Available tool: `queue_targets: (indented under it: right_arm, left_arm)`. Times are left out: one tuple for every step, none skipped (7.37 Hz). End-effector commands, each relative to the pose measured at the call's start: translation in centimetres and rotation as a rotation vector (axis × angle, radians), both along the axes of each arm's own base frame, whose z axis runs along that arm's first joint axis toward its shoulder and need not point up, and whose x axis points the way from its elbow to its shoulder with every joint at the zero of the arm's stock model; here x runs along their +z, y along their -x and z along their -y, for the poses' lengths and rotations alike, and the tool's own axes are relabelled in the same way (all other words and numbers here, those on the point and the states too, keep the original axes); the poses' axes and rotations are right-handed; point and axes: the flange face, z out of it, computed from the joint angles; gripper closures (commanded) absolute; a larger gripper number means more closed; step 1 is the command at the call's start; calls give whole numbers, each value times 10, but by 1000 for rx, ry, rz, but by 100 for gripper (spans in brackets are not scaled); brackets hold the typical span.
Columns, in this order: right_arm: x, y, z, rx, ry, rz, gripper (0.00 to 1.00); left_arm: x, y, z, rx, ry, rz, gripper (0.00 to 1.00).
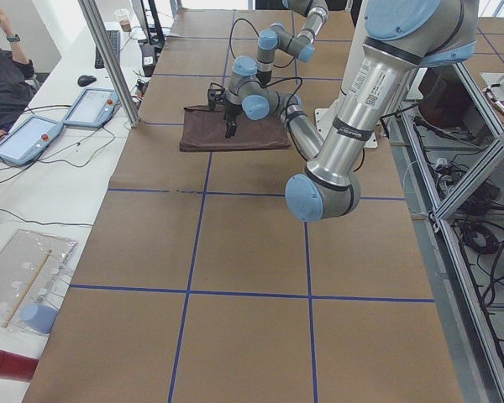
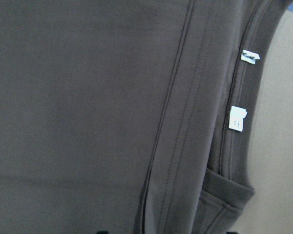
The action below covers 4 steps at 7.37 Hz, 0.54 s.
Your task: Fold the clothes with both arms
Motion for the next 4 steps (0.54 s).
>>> queue_targets:
  right_arm:
    - [2, 11, -11, -17, -11, -6, 48]
    - [1, 12, -12, -21, -13, -5, 57]
    - [2, 12, -12, -23, -13, -6, 69]
    - [2, 12, -12, -22, -13, -8, 76]
  left_arm:
    - [1, 0, 0, 0, 2, 2, 0]
    - [1, 0, 1, -2, 2, 2, 0]
    - [0, 0, 0, 0, 1, 1, 0]
    - [0, 0, 0, 0, 1, 1, 0]
